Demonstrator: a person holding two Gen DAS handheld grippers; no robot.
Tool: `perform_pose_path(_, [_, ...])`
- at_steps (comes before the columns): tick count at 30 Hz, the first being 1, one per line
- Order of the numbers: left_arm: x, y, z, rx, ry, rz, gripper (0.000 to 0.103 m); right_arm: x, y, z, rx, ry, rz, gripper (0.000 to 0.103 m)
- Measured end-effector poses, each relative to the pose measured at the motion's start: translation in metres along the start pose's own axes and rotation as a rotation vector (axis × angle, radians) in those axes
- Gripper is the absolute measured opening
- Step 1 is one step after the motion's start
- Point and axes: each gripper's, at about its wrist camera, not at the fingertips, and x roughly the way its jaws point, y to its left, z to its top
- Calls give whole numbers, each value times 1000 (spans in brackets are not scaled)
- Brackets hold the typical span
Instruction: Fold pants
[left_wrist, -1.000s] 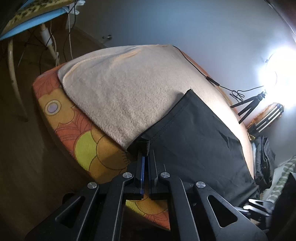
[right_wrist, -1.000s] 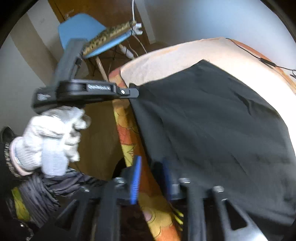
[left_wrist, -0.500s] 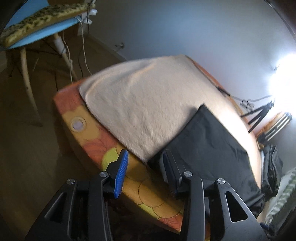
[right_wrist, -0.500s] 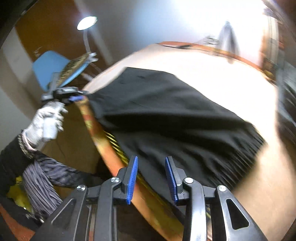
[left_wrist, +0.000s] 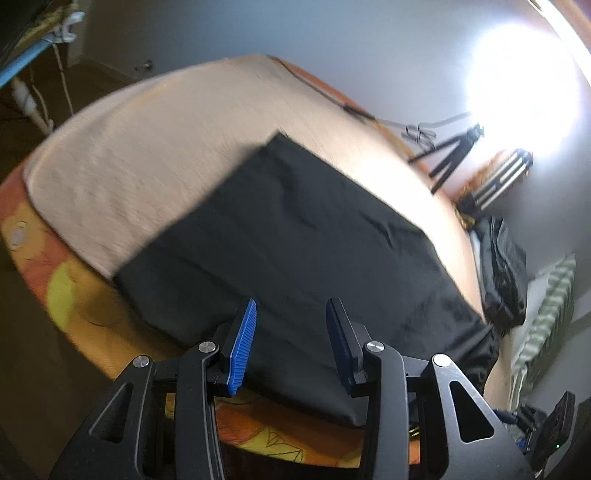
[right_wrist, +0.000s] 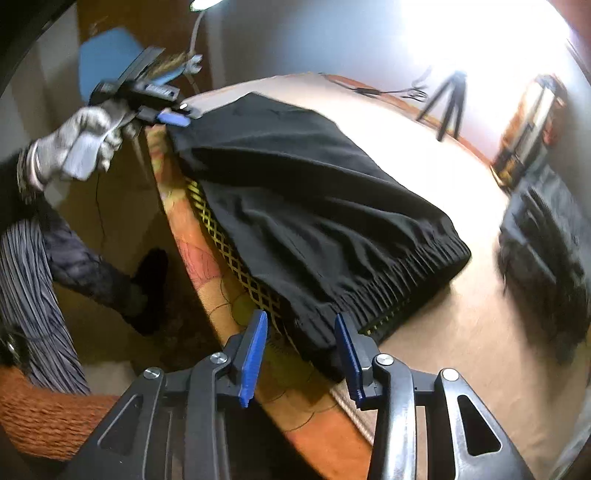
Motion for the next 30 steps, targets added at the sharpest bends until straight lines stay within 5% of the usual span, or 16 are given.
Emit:
perform_pose_path(4, [4, -1, 0, 12, 10, 12, 38, 15, 11, 0, -132, 59, -69, 36])
perform_pose_path(9, [3, 1, 1, 21, 7, 15, 38, 17, 16, 0, -202, 89, -90, 14])
perform_pose_path(14, [8, 1, 5, 9, 7, 3, 38, -4, 15, 3, -242, 100, -122, 6])
perform_pose_path(25, [6, 1, 5, 24, -1, 24, 38, 4, 21, -21, -243, 181, -57, 8])
perform_pose_path(27, [4, -1, 5, 35, -8, 50, 38, 1, 15, -19, -211, 180, -44, 22])
perform_pose_path(30, [-3, -3, 5, 36, -35, 48, 38, -17, -2, -11, -120, 127, 34, 29])
